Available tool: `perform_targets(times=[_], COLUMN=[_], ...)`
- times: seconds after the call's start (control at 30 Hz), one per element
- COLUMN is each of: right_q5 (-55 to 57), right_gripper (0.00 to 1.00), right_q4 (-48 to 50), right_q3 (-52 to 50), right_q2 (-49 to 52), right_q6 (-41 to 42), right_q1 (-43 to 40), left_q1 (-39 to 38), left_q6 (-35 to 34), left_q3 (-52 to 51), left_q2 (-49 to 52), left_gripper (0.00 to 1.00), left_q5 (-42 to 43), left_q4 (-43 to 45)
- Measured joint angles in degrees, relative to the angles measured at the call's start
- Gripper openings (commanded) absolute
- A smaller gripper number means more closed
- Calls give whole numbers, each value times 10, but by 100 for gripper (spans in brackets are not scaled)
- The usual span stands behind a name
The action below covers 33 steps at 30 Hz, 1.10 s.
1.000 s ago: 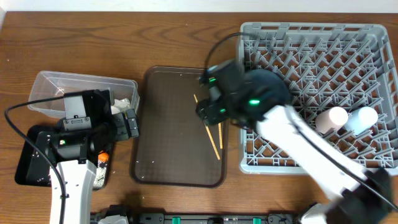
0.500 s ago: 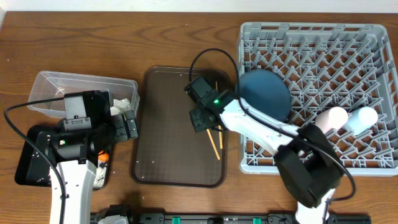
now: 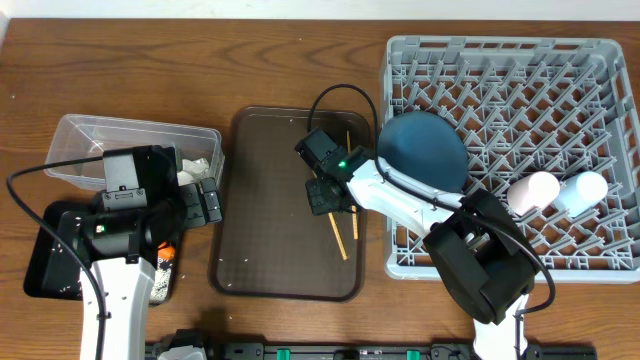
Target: Sort waste into correct bins and load items into the dishwasher rack
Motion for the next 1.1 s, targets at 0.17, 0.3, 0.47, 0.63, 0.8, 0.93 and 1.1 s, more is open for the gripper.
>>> perform_targets(times=[0.17, 0.3, 0.47, 0.63, 0.8, 0.93, 1.1], right_q5=[0, 2, 12, 54, 89, 90, 85], right_gripper=[1, 1, 1, 1, 1, 1, 1], right_q4=[-2, -5, -23, -86, -140, -165, -159], right_q3=[1, 3, 23, 38, 38, 35, 30], right_q2=[-4, -51, -200, -336, -395, -385, -335], right_q6=[-7, -34, -57, -85, -133, -177, -211], right_q1=[0, 0, -11, -85, -235, -343, -407], left_q1=[0, 0, 0, 0, 0, 0, 0], left_q6=[0, 0, 0, 0, 0, 0, 0], left_q3=[0, 0, 0, 0, 0, 0, 0], left_q2=[0, 0, 0, 0, 0, 0, 0], left_gripper=[98, 98, 98, 98, 98, 98, 98], left_q5=[0, 0, 0, 0, 0, 0, 0], left_q4=[0, 0, 0, 0, 0, 0, 0])
